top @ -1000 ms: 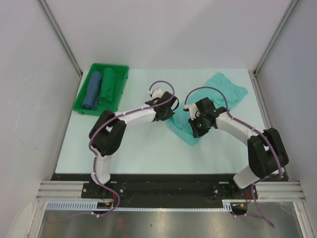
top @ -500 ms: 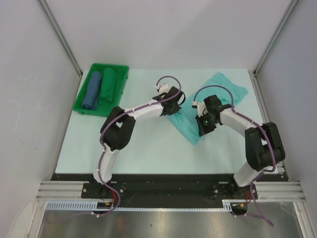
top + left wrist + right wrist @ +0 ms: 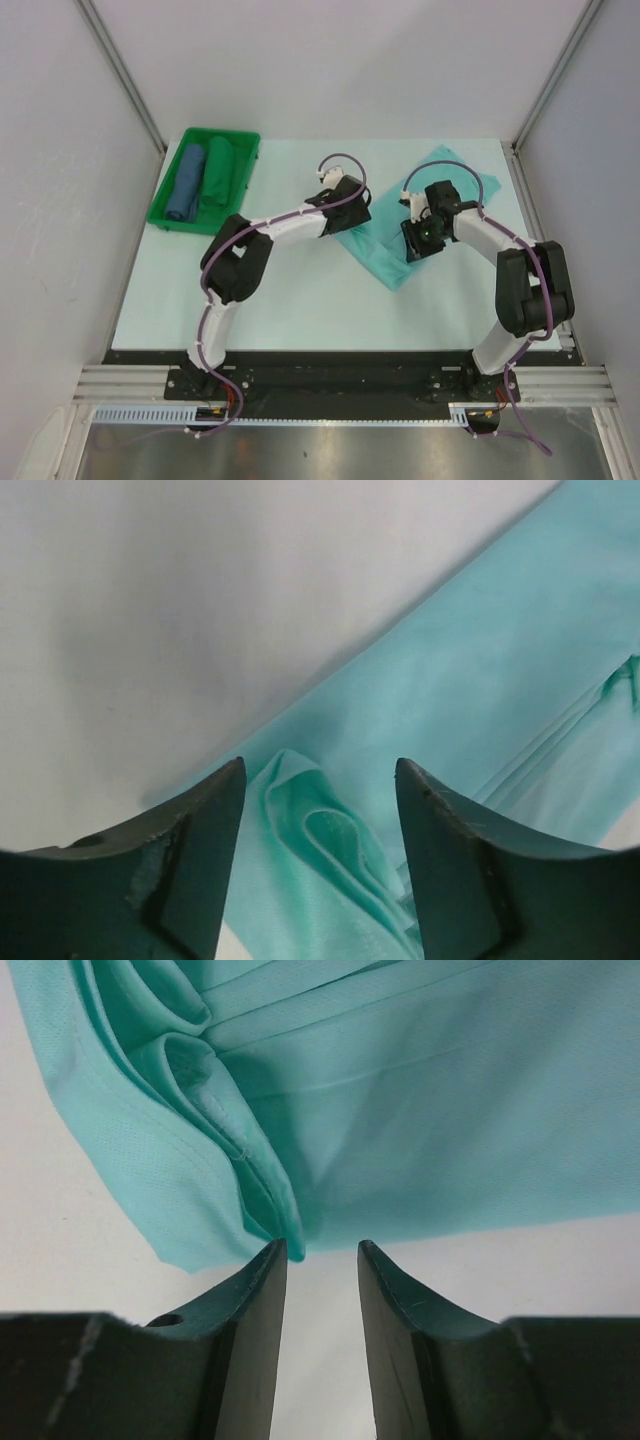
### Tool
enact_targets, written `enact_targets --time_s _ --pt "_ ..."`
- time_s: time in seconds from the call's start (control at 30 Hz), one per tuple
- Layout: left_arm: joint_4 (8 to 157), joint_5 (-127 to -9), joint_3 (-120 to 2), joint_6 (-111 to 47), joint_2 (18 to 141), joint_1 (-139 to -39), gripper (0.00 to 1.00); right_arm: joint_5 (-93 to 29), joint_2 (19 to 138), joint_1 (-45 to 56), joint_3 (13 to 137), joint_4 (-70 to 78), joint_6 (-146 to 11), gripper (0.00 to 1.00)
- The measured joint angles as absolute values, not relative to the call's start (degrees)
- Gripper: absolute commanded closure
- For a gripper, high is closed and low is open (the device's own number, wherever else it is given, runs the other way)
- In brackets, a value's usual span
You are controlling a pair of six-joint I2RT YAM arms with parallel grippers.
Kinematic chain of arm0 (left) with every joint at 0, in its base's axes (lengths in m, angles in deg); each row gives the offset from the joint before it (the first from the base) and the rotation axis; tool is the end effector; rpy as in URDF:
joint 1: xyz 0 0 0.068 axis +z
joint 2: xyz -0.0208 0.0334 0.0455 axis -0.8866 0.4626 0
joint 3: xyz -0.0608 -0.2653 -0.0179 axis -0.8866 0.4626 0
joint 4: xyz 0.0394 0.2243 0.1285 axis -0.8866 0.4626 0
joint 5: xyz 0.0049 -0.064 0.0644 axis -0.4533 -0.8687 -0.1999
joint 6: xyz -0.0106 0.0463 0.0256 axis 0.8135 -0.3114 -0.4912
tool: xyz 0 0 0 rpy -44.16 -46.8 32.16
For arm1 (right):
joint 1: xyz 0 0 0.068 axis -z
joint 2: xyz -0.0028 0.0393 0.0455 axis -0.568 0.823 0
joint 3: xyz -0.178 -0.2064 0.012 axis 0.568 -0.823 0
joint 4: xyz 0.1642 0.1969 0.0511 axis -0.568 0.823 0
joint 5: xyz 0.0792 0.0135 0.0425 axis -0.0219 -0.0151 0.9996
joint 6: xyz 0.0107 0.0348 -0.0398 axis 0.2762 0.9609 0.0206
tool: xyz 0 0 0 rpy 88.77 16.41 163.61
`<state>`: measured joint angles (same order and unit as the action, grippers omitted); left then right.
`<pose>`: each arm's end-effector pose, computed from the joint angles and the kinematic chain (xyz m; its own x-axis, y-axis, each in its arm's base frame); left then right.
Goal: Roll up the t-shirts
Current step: Roll the T-shirt to the center of the board.
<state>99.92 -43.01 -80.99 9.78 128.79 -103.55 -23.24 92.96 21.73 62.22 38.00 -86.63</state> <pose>0.3736 -0.3123 0.1775 -0.7076 -0.4010 -0.5819 -0.1510 0.8902 -0.4298 0.3155 0.0824 0.1942 -0.8121 -0.3919 -0.4323 -0.4999 0.8495 0.1690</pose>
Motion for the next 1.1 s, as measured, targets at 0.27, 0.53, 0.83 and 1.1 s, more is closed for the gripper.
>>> enact_targets --time_s 0.27,0.53,0.83,1.1 --pt "95.81 -43.69 -69.25 7.58 118.72 -101.84 0.6 -23.04 89.77 20.64 62.26 37.04 -92.24 0.58" --pt "92.91 -45.89 -61.41 9.54 113.08 -103.48 0.78 -21.49 89.93 16.27 62.26 36.21 -95.0 0.58" --pt "92.27 -49.59 -66.24 10.46 120.88 -105.43 0.81 -22.19 93.16 15.24 62.22 35.36 -95.87 0.58" --pt "93.19 -50.11 -75.02 10.46 127.37 -105.4 0.81 -22.34 94.71 15.72 62.15 35.25 -96.37 0.75"
